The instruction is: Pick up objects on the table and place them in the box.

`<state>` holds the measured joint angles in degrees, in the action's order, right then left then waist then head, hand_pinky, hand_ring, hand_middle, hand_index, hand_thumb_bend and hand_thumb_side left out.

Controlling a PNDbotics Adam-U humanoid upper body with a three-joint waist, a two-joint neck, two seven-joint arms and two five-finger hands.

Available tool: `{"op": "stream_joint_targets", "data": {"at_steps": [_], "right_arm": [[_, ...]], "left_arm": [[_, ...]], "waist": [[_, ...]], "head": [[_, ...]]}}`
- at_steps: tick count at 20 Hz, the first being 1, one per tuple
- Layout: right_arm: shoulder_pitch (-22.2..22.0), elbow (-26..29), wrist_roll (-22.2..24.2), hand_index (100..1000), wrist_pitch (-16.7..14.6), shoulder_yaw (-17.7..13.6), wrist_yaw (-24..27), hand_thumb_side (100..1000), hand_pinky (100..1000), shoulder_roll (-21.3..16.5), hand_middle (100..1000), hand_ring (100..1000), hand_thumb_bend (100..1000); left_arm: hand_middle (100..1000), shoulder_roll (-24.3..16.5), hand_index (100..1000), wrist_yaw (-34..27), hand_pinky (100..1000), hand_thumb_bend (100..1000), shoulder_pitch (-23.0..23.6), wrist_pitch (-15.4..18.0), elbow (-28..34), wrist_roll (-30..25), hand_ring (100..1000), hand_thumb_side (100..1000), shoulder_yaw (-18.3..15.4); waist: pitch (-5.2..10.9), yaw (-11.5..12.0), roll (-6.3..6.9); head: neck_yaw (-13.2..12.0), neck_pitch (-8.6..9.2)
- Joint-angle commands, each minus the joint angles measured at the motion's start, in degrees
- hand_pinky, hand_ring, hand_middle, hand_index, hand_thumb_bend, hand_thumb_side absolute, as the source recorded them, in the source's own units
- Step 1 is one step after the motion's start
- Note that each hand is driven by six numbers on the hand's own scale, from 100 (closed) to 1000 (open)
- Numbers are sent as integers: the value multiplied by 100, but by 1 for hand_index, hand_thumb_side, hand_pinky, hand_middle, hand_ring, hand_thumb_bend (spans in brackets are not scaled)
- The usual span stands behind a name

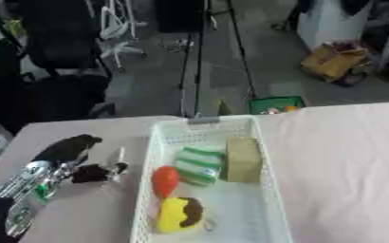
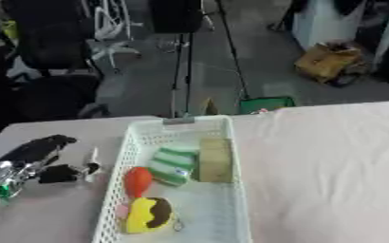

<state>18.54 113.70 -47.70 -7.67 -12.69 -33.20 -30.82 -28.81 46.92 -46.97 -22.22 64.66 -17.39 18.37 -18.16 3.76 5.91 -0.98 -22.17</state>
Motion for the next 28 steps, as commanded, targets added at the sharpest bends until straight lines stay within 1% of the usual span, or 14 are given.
{"op": "stream_joint_targets", "data": {"at_steps": [1,4,6,9,12,16,19,20,25,26,27,28], "right_arm": [[-11,89,-17,811,53,-64,-27,1000,837,-80,832,908,100],[-43,89,-30,810,76,-72,-36,1000,837,-83,832,908,100],[-61,89,-46,809,93,-81,-40,1000,836,-82,832,908,100],[-75,89,-62,808,111,-87,-43,1000,837,-80,831,908,100],[-78,89,-87,807,131,-96,-38,1000,836,-70,831,908,100],[-78,89,-108,806,145,-97,-36,1000,837,-55,830,908,100],[-77,89,-110,806,144,-91,-30,1000,837,-47,830,908,100],[-74,89,-109,806,142,-89,-28,1000,838,-46,829,908,100],[-68,89,-99,806,128,-82,-15,1000,837,-31,829,908,100],[-69,89,-98,806,128,-82,-14,1000,838,-28,829,908,100],[-71,89,-99,806,128,-83,-13,1000,838,-26,829,908,100],[-73,89,-99,806,129,-83,-14,1000,837,-25,829,908,100]], "left_arm": [[964,436,1000,-269,1000,656,48,-274,84,84,1000,932,-420],[965,715,1000,-427,1000,659,88,-383,43,17,1000,937,-515],[964,810,1000,-509,1000,654,83,-428,-9,-16,1000,937,-550],[963,875,1000,-542,1000,645,63,-465,-83,6,1000,933,-572],[962,986,1000,-587,1000,644,50,-492,-201,44,1000,936,-588],[961,1035,1000,-634,1000,639,18,-501,-327,120,1000,934,-615],[964,1056,1000,-557,1000,639,-7,-515,-421,220,1000,932,-628],[967,1056,1000,-510,1000,626,-16,-528,-451,258,1000,921,-631],[960,1082,1000,-138,1000,609,-67,-568,-640,515,1000,911,-674],[925,1091,1000,-74,1000,586,-74,-566,-660,601,967,911,-695],[925,1101,1000,-31,1000,586,-74,-566,-675,700,967,911,-714],[889,1105,1000,-3,1000,559,-77,-562,-688,791,930,901,-723]], "waist": [[172,83,-6],[227,168,43],[252,197,66],[271,212,81],[297,197,94],[308,152,86],[306,117,75],[304,110,71],[298,98,55],[298,96,52],[297,94,49],[296,92,47]], "head": [[146,-64],[188,-108],[203,-132],[208,-154],[178,-138],[160,-116],[134,-112],[124,-112],[89,-105],[86,-105],[84,-104],[82,-104]]}}
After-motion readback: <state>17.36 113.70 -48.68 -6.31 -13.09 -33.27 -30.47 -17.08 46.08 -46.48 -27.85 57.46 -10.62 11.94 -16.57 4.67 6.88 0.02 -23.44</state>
